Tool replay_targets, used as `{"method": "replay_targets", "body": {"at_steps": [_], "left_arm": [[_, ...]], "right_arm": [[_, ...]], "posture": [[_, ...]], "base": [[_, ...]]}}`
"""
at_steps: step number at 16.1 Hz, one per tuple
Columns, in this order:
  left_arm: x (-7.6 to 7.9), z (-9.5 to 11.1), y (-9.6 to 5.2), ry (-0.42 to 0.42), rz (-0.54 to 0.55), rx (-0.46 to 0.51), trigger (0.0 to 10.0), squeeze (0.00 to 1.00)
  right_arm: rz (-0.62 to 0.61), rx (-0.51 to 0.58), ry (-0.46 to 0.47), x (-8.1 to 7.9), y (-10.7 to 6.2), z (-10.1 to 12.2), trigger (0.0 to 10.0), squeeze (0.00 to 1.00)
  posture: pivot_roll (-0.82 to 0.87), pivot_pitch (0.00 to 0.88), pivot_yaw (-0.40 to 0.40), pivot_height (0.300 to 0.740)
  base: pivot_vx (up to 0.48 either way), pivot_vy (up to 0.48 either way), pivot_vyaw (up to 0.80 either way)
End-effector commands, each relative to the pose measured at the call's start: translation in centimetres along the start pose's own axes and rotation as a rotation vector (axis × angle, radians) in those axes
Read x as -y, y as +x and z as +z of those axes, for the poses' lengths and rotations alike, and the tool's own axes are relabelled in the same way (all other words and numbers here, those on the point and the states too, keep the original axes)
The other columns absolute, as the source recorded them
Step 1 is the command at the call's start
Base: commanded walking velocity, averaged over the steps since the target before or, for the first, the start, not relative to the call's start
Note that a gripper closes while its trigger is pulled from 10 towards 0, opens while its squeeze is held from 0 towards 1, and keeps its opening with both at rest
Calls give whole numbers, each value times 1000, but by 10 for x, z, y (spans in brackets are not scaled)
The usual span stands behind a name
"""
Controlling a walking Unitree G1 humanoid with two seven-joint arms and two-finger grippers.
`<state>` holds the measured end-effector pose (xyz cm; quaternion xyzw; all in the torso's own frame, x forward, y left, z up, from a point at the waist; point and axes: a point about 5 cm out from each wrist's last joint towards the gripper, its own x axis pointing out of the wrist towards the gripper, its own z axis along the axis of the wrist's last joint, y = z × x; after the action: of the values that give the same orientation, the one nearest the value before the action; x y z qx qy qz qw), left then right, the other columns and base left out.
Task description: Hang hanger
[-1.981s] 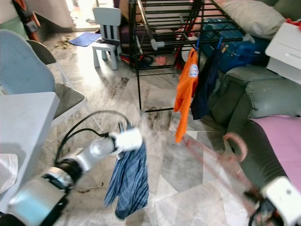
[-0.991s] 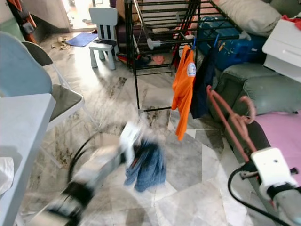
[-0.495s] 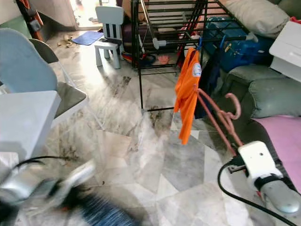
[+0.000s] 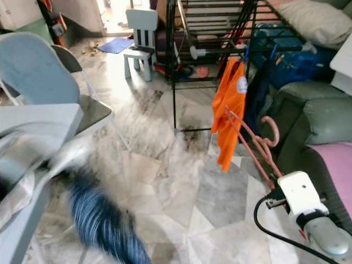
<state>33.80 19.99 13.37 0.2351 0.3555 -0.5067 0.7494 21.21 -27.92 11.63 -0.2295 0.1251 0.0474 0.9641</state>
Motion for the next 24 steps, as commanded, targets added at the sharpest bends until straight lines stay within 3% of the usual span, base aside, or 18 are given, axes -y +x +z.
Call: {"method": "replay_targets", "body": {"at_steps": [1, 3, 5, 7, 9, 11, 12, 14, 17, 18, 19, 21, 22, 24], "left_arm": [[6, 9, 12, -4, -22, 73, 10000, 0], [17, 26, 31, 20, -55, 160, 10000, 0], [50, 59, 80, 75, -161, 350, 10000, 0], [70, 80, 105, 76, -175, 488, 10000, 0], [79, 91, 114, 114, -138, 548, 10000, 0], [75, 112, 119, 56, 13, 660, 10000, 0], [75, 113, 120, 54, 14, 662, 10000, 0], [74, 123, 124, -6, 109, 720, 10000, 0], [70, 135, 129, -29, 231, 727, 10000, 0], [66, 140, 127, -34, 252, 726, 10000, 0], [68, 147, 125, -42, 179, 745, 10000, 0], [70, 154, 119, 127, 151, 751, 10000, 0], [67, 155, 117, 144, 163, 732, 10000, 0], [63, 152, 117, 78, 176, 736, 10000, 0]], "right_arm": [[-4, 13, -15, 2, 1, 4, 10000, 0], [-13, 16, -14, 4, 1, 5, 10000, 0], [-42, 17, -20, 8, -3, 7, 10000, 0], [-66, 16, -13, 10, -4, 6, 10000, 0], [-63, 17, -14, 10, -4, 6, 10000, 0], [-69, 18, -30, 11, -4, 7, 10000, 0], [-70, 18, -28, 11, -4, 7, 10000, 0], [-70, 17, -22, 7, -3, 5, 10000, 0], [-63, 41, -29, 2, 2, 11, 10000, 0], [-58, 60, -27, 2, 3, 14, 10000, 0], [-42, 74, -24, 3, 1, 17, 10000, 0], [7, 62, -33, 6, -8, 17, 10000, 0], [-12, 48, -44, 10, -10, 15, 10000, 0], [-61, 65, 0, 12, -10, 15, 10000, 0]], "posture": [[25, 0, -3, 740], [8, 0, -1, 740], [-27, 0, 6, 740], [-30, 0, 2, 740], [-38, 0, 3, 740], [-49, 0, 6, 740], [-49, 0, 6, 740], [-49, 0, 8, 740], [-59, 0, 5, 740], [-65, 0, 8, 740], [-69, 0, 13, 740], [-73, 0, 18, 740], [-77, 0, 19, 740], [-75, 0, 19, 740]], "base": [[0, 0, 0], [0, 0, 0], [0, 0, 0], [0, 0, 0], [0, 0, 0], [0, 0, 0], [0, 0, 0], [0, 0, 0], [0, 0, 0], [0, 0, 0], [0, 0, 0], [0, 0, 0], [0, 0, 0], [0, 0, 0]]}}
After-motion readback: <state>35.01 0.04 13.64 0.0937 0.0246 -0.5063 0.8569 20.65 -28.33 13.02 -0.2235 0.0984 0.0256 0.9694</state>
